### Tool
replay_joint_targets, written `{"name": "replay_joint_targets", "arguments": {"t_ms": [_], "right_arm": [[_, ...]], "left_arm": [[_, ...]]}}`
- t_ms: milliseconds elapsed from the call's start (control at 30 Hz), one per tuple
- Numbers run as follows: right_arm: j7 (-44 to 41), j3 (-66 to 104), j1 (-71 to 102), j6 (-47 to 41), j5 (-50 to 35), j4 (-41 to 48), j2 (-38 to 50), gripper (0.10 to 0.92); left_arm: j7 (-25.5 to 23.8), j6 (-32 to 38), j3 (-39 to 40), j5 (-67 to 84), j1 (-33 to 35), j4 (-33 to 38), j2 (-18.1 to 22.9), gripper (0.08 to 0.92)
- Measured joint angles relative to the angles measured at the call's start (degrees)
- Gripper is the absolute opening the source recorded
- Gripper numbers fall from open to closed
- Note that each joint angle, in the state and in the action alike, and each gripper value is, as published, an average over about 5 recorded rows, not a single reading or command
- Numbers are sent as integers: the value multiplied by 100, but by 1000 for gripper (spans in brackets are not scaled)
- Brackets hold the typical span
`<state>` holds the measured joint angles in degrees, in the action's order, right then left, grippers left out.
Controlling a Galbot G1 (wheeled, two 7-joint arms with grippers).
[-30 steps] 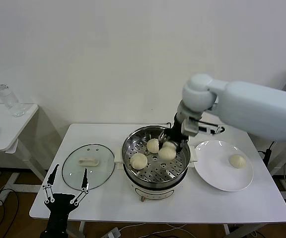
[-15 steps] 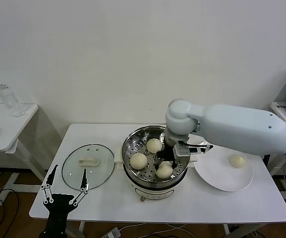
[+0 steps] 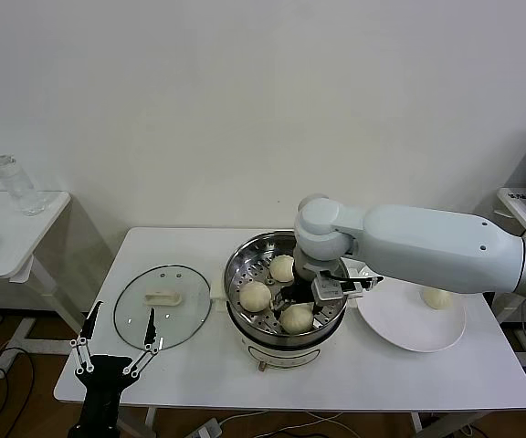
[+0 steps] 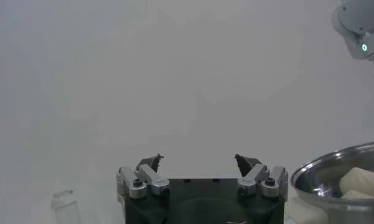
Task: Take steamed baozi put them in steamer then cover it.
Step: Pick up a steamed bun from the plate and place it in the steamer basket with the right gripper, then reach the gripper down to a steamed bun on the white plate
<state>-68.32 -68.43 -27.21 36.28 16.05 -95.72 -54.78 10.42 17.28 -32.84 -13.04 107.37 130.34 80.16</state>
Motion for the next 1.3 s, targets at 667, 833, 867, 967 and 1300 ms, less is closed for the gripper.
{"name": "replay_joint_targets", "arguments": {"t_ms": [667, 833, 867, 967, 1300], "right_arm": [[-645, 915, -81, -1977, -1783, 1757, 1699, 823], [-644, 1129, 217, -2307, -1882, 2729, 1942, 823], [-633, 1188, 301, -2337, -1864, 2923, 1967, 823], [-577, 1391, 588, -2379, -1766, 3473, 2003, 823], [-130, 2183, 1699, -2306, -1350, 4880, 1841, 823]], "left_arm": [[-10, 7, 104, 0, -164, -74, -55, 823], [-10, 8, 123, -5, -161, -60, -55, 823], [-10, 5, 126, -8, -153, -51, -52, 823], [-9, -11, 138, -27, -117, -18, -46, 823], [-3, -24, 156, -61, -41, 4, -35, 823]]}}
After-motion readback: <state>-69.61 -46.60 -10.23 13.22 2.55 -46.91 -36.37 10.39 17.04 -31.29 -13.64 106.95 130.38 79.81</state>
